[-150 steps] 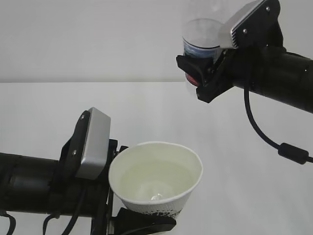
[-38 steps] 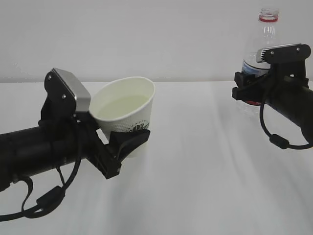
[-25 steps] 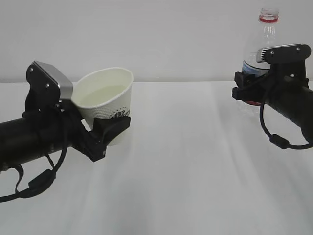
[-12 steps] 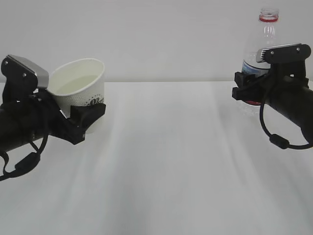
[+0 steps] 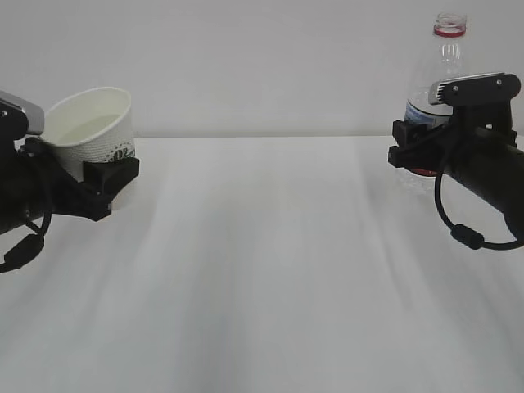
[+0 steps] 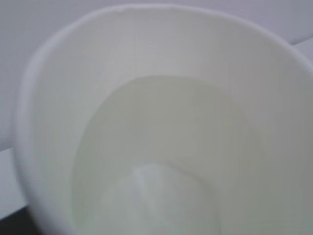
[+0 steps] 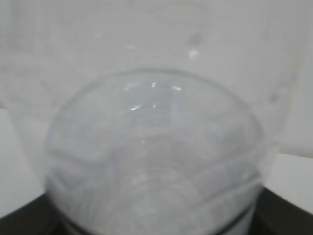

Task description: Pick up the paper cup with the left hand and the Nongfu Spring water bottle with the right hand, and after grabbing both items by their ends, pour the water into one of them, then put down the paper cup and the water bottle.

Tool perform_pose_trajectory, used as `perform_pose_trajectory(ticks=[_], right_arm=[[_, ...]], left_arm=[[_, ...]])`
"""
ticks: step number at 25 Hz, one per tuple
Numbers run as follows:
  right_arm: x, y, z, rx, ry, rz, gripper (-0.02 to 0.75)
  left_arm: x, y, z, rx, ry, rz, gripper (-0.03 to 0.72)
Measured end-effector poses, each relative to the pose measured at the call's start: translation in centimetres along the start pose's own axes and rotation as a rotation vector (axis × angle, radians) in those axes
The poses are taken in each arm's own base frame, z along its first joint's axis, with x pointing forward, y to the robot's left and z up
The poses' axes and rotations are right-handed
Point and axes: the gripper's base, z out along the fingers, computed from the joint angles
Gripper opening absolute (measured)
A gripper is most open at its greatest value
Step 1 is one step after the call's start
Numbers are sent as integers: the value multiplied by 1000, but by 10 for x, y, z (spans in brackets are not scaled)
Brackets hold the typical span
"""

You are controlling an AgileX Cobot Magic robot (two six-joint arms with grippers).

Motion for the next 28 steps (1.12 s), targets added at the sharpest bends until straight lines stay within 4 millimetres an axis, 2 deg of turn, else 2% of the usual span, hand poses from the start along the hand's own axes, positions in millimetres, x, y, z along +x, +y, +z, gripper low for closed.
perform_pose_trajectory(ticks=[10,28], right_arm=[[0,0,0,0,0,0,472],[0,0,0,0,0,0,472]], left_arm=[[3,25,-4,-118,0,-65,517],[47,48,12,-265,-21,-136,512]])
